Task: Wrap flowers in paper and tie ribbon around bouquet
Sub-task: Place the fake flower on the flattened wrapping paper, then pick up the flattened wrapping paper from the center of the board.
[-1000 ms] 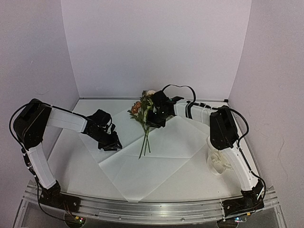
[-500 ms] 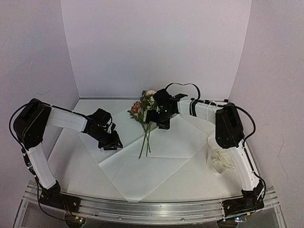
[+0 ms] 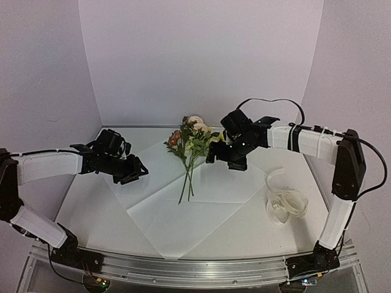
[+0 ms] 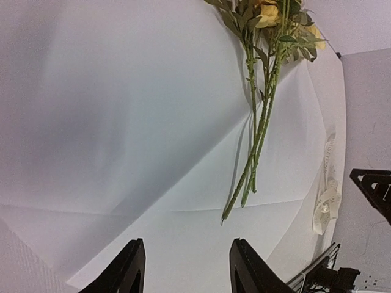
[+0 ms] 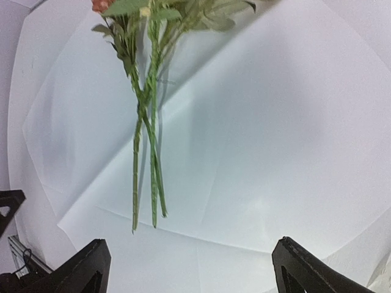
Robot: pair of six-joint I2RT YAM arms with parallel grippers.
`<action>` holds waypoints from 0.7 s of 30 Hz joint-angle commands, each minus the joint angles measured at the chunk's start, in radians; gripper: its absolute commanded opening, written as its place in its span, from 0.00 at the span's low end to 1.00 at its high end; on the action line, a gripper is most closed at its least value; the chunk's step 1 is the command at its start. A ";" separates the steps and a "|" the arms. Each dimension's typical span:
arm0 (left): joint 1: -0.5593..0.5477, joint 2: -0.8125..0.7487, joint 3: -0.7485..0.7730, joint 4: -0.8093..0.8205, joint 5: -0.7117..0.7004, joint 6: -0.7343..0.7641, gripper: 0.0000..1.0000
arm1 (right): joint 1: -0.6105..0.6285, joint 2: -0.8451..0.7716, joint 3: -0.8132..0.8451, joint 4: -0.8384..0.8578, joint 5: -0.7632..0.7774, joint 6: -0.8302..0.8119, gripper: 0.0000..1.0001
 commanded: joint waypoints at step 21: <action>-0.003 -0.351 -0.505 0.135 -0.043 -0.337 0.62 | 0.175 -0.197 -0.355 0.211 0.003 0.167 0.95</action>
